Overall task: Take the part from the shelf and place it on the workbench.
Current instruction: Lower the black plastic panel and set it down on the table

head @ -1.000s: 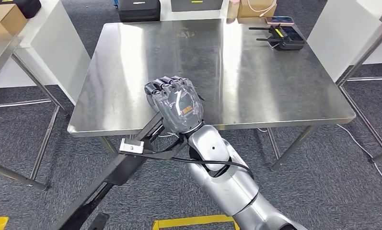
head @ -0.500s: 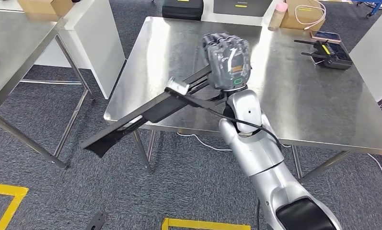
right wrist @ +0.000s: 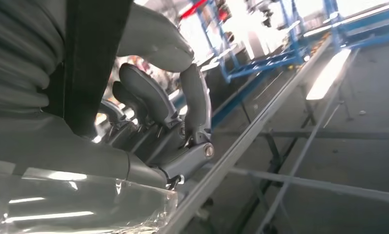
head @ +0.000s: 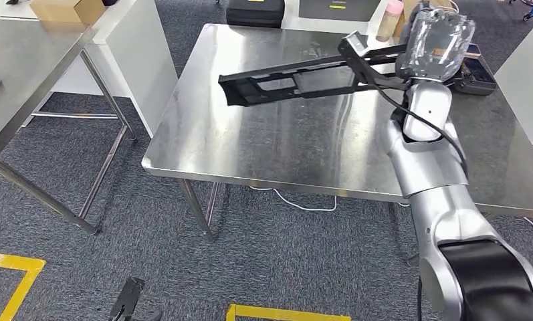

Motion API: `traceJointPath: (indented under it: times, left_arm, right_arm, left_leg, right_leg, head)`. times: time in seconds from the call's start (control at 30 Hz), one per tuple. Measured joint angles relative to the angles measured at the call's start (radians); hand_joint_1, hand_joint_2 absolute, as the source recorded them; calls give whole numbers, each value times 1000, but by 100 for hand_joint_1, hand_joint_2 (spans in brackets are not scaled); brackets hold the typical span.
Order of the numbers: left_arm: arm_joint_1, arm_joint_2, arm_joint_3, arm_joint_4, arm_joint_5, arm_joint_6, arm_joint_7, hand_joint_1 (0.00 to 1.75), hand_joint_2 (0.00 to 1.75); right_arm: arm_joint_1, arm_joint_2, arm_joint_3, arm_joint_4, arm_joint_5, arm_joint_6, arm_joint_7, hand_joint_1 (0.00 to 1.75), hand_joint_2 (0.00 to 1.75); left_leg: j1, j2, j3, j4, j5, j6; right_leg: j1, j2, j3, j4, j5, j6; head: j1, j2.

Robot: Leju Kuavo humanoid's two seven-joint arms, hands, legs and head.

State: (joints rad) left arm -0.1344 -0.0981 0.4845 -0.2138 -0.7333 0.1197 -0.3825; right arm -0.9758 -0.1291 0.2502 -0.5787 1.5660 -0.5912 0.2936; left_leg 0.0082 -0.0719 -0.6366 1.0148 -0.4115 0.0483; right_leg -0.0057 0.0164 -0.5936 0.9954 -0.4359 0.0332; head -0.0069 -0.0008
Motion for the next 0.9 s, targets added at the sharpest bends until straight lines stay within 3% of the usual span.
traceJointPath:
  times: [0.1, 0.9]
  left_arm:
    - [-2, -1, 0, -2, -1, 19, -33, 0, 175]
    - [-3, -1, 24, -3, -17, -52, 75, 0, 175]
  right_arm:
    - [-5, -32, -34, 26, -4, 3, -38, 175, 175]
    - [-90, -119, -207, 156, -30, 19, -111, 175, 175]
  left_leg:
    - [1, 1, 0, 0, 0, -3]
    - [-7, 3, -1, 0, 0, -3]
  right_leg:
    - [1, 2, 0, 0, 0, 0]
    - [0, 2, -2, 0, 0, 0]
  head:
    - [0, 0]
    - [0, 0]
